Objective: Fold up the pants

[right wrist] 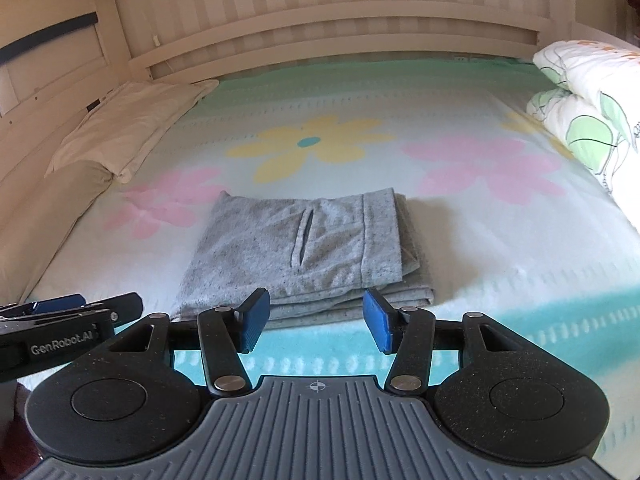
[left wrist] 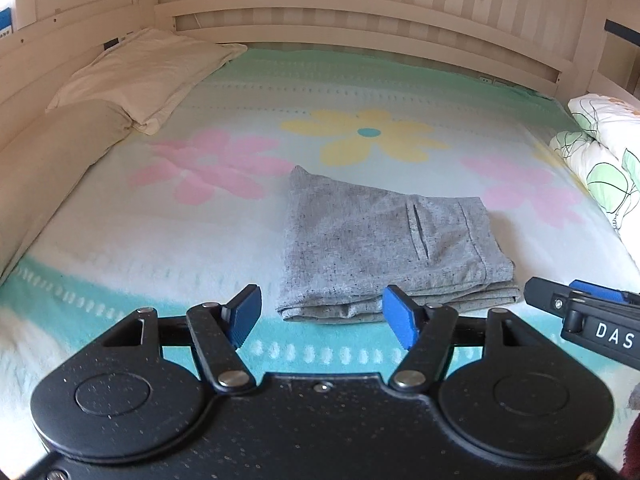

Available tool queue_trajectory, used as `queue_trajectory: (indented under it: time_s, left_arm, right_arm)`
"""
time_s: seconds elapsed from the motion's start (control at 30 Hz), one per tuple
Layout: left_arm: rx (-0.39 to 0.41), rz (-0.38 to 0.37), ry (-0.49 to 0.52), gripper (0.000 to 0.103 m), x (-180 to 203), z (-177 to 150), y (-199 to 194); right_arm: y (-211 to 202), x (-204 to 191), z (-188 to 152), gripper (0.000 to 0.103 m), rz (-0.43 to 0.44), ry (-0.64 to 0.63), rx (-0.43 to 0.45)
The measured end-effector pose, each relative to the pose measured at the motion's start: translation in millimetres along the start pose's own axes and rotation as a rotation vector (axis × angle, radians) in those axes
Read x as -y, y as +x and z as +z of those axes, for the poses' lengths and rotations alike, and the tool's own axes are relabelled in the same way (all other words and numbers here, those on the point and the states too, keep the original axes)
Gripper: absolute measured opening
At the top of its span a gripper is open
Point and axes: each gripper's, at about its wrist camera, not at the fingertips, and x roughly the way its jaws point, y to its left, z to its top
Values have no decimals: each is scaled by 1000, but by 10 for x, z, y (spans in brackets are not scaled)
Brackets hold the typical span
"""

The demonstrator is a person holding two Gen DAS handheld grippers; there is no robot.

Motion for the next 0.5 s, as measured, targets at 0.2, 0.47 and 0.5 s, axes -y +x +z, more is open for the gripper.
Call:
queue_trajectory:
  time_s: [0.2, 0.47, 0.5]
  left_arm:
    - [-4, 2, 25, 69, 33, -20, 21]
    - [-27, -4, 11, 69, 15, -19, 35]
    - [-28, -5, 10, 70, 14, -22, 35]
  right_arm:
    - [-3, -62, -15, 51, 7, -8, -2]
    - [41, -53, -64, 51, -20, -14, -42]
    - [40, -48, -71, 51, -20, -14, -44]
